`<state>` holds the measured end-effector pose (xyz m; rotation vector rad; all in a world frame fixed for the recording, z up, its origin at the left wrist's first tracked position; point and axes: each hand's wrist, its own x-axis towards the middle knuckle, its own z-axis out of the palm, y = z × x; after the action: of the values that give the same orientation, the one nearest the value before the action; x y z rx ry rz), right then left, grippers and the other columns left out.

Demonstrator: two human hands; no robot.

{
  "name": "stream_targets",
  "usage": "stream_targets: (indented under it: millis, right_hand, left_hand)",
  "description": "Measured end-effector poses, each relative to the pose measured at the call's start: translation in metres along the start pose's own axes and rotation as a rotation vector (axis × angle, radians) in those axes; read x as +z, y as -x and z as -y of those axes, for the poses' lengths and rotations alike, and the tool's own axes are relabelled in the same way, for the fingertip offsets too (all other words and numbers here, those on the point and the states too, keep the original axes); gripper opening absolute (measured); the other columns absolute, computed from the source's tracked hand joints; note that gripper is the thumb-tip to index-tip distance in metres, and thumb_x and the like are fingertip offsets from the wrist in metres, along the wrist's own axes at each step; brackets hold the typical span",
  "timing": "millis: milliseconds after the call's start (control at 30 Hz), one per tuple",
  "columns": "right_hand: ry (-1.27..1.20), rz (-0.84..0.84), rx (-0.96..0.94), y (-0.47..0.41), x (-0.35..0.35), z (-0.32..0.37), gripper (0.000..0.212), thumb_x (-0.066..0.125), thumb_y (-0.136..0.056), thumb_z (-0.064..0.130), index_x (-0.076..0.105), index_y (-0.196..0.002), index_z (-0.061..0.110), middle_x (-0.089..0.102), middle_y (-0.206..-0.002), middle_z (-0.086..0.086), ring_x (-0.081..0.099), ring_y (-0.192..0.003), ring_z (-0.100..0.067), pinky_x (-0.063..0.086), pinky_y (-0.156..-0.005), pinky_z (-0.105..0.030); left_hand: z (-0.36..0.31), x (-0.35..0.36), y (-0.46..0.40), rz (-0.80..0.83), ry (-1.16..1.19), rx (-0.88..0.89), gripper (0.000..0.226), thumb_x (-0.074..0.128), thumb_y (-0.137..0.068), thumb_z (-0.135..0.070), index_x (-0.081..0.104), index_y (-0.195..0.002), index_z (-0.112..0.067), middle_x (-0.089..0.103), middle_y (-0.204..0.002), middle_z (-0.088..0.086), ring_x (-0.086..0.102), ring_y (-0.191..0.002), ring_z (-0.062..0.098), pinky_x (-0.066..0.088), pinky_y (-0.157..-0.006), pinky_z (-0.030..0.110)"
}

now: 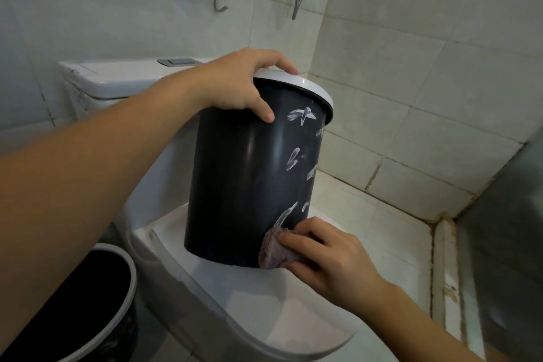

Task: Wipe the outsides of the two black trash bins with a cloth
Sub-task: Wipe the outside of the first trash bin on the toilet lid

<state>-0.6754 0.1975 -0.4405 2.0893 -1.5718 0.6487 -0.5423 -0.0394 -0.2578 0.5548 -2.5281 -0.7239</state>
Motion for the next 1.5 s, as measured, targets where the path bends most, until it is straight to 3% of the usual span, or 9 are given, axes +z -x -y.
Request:
stream_targets:
  millis: [233,433,633,733,900,1000,1100,1300,1500]
  right_hand:
    - [0.028,-0.048,-0.01,-0.02,-0.003,-0.007,0.028,0.065,-0.095,0.033,0.069,-0.118,0.018,0.061,-0.103,-0.001,0.058,-0.083,-0.015,0.052,-0.061,-0.025]
    - [0.02,-0.211,0.191,-0.056,-0.015,-0.018,0.034,0.064,-0.09,0.036,0.072,-0.115,0.014,0.063,-0.103,-0.003,0.062,-0.081,-0.021,0.056,-0.062,-0.035]
    - [0.037,0.022,-0.115,-0.027,-0.006,0.002,0.024,0.064,-0.094,0.029,0.07,-0.114,0.017,0.062,-0.1,-0.004,0.059,-0.079,-0.019,0.051,-0.059,-0.028]
    - [0.08,0.026,-0.159,-0.035,-0.01,-0.003,0.025,0.063,-0.096,0.029,0.07,-0.117,0.016,0.063,-0.101,-0.006,0.061,-0.08,-0.022,0.052,-0.056,-0.033]
    - [0.21,-0.222,0.093,-0.092,-0.027,-0.024,0.027,0.068,-0.09,0.027,0.071,-0.114,0.016,0.063,-0.099,-0.007,0.062,-0.075,-0.028,0.052,-0.053,-0.037]
    - [0.186,-0.283,0.232,-0.116,-0.034,-0.034,0.028,0.067,-0.09,0.03,0.07,-0.114,0.015,0.062,-0.1,-0.007,0.06,-0.072,-0.028,0.049,-0.055,-0.033]
    - [0.155,-0.271,0.194,-0.109,-0.032,-0.031,0.029,0.066,-0.091,0.032,0.069,-0.114,0.016,0.061,-0.101,-0.006,0.06,-0.075,-0.026,0.05,-0.056,-0.035]
    - [0.136,-0.142,0.011,-0.081,-0.026,-0.022,0.028,0.062,-0.094,0.03,0.07,-0.116,0.014,0.062,-0.102,-0.005,0.059,-0.079,-0.021,0.052,-0.053,-0.038]
    - [0.089,-0.348,0.358,-0.124,-0.039,-0.031,0.028,0.063,-0.091,0.033,0.07,-0.114,0.018,0.062,-0.101,-0.004,0.061,-0.077,-0.025,0.047,-0.062,-0.032]
  left_hand:
    - [0.009,-0.005,0.004,-0.01,0.081,0.005,0.072,0.089,-0.064,-0.007,0.06,-0.116,-0.048,0.062,-0.115,-0.018,0.059,-0.11,0.012,0.049,-0.097,0.029]
    - [0.012,-0.006,0.006,0.0,0.087,0.023,0.073,0.089,-0.063,-0.008,0.06,-0.116,-0.048,0.064,-0.117,-0.016,0.06,-0.11,0.011,0.05,-0.097,0.029]
    - [0.017,-0.009,0.007,-0.001,0.09,0.025,0.072,0.089,-0.064,-0.008,0.06,-0.116,-0.05,0.062,-0.116,-0.019,0.058,-0.112,0.011,0.048,-0.098,0.029]
    - [0.017,-0.009,0.008,0.0,0.09,0.018,0.072,0.089,-0.064,-0.009,0.06,-0.115,-0.05,0.061,-0.112,-0.025,0.058,-0.111,0.01,0.048,-0.094,0.026]
    - [0.013,-0.006,0.006,-0.005,0.095,0.026,0.071,0.088,-0.064,-0.007,0.06,-0.117,-0.046,0.063,-0.115,-0.017,0.059,-0.106,0.008,0.047,-0.087,0.018]
    - [0.009,-0.005,0.006,0.007,0.083,0.028,0.071,0.088,-0.066,-0.01,0.06,-0.118,-0.048,0.062,-0.119,-0.014,0.058,-0.106,0.009,0.049,-0.087,0.023]
    - [0.01,-0.005,0.006,0.011,0.085,0.026,0.072,0.089,-0.064,-0.01,0.061,-0.118,-0.048,0.063,-0.117,-0.015,0.059,-0.108,0.011,0.049,-0.091,0.028]
    - [0.007,-0.004,0.005,0.026,0.092,0.038,0.072,0.089,-0.064,-0.007,0.061,-0.117,-0.047,0.064,-0.112,-0.016,0.061,-0.104,0.008,0.051,-0.088,0.025]
    - [0.002,-0.004,0.002,0.061,0.08,0.037,0.072,0.086,-0.068,-0.01,0.06,-0.122,-0.05,0.063,-0.116,-0.014,0.06,-0.108,0.011,0.051,-0.088,0.028]
